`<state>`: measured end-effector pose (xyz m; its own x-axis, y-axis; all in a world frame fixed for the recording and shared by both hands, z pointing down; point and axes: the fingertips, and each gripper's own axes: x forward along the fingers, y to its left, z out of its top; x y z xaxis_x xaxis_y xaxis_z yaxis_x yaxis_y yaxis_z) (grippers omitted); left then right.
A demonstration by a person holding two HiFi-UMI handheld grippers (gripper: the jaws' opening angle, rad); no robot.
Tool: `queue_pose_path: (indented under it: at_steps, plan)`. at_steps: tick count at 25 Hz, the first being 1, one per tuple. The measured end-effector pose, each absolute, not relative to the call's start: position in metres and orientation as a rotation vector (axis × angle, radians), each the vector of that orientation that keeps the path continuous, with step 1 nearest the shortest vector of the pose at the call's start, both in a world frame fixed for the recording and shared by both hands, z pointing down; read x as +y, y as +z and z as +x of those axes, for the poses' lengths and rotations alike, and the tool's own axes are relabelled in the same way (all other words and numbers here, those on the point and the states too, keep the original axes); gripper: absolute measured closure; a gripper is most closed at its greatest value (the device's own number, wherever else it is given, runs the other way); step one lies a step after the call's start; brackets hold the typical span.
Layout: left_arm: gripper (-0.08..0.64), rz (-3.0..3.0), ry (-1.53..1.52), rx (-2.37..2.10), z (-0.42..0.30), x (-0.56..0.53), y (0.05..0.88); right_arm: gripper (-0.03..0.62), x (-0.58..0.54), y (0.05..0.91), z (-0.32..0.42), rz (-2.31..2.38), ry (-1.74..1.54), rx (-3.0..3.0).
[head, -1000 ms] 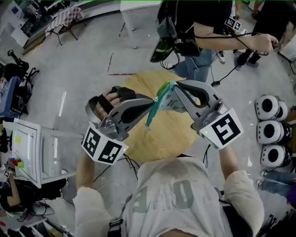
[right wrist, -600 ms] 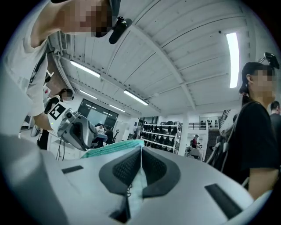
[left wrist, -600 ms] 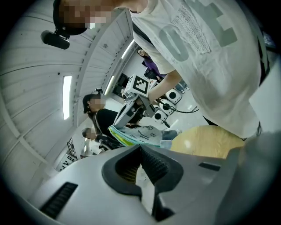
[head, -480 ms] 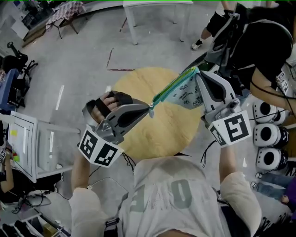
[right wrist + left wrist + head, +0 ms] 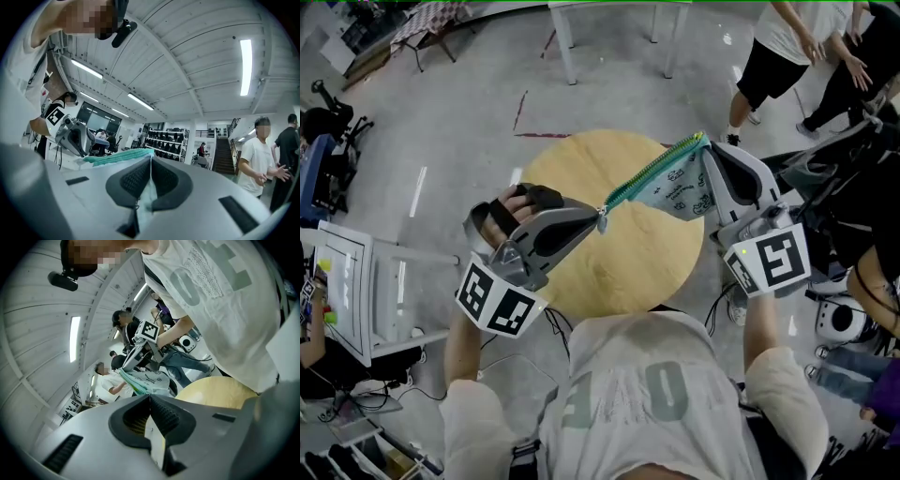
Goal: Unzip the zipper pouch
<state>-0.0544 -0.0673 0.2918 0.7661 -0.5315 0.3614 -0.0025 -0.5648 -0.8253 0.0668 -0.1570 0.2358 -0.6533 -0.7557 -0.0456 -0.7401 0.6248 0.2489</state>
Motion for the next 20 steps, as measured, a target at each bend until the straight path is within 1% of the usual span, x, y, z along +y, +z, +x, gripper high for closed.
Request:
queue_pose_path:
  at_steps: [4, 11, 15, 18, 20]
  plan:
    - [0.534, -2.112, -0.727, 0.43, -0.057, -0.07, 0.294, 0.56, -0.159, 0.24, 0.065, 1.28, -0.351, -2.772]
    - [0.532, -2.334, -0.657, 0.564, -0.053, -0.074, 0.33, 0.56, -0.162, 0.285, 0.068, 1.24, -0.176, -2.718]
    - [0.529, -2.469, -0.518, 0.718, -0.048, -0.078, 0.34, 0.56, -0.156, 0.305, 0.07, 1.184, -0.117, -2.719]
    - [0.529, -2.509, -0.39, 0.865, -0.049, -0.098, 0.331, 0.56, -0.164, 0.32, 0.075, 1.169, -0.1, -2.699]
    - [0.529, -2.525, -0.286, 1.015, -0.063, -0.105, 0.319, 0.56, -0.161, 0.331, 0.075, 1.174, -0.062, -2.674]
